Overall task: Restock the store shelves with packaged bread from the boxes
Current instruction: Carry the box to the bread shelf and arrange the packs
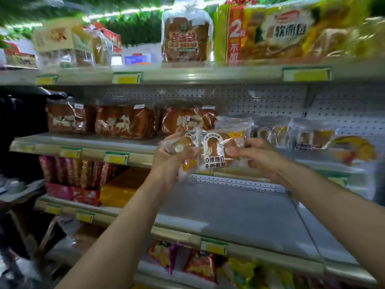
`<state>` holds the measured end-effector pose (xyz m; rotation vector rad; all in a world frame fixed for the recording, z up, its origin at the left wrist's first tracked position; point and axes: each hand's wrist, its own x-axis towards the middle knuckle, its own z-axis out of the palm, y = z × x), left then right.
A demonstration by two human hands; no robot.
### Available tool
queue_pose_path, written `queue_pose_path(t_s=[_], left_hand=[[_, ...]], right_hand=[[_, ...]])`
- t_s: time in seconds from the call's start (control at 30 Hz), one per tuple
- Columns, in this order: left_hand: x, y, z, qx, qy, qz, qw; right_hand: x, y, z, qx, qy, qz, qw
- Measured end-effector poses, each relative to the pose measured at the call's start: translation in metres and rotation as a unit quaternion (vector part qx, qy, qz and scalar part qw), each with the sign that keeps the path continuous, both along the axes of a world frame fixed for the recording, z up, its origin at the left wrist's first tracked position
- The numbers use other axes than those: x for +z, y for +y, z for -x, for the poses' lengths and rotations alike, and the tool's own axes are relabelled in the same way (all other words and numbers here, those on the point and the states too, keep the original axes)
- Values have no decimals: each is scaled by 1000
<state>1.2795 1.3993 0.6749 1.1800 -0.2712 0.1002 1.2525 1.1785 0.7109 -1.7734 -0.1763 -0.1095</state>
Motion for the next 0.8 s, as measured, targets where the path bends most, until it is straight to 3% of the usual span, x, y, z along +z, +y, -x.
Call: queue_pose_path(t_s=[0.27,0.43,0.57,0.8], left_hand=[[10,-86,-19,-11,29,61,998],[11,-101,-28,10,30,45,998],[15,-106,-36,37,35,34,998],[14,-109,-41,16,23,43,999]], right_hand=[[22,-124,-16,-120,-60,-25,991],[13,-165,-40,-211,-61,4,975],[1,-168,-62,-192,-15,44,980],[-11,-167,-88,-121,59,-105,985]])
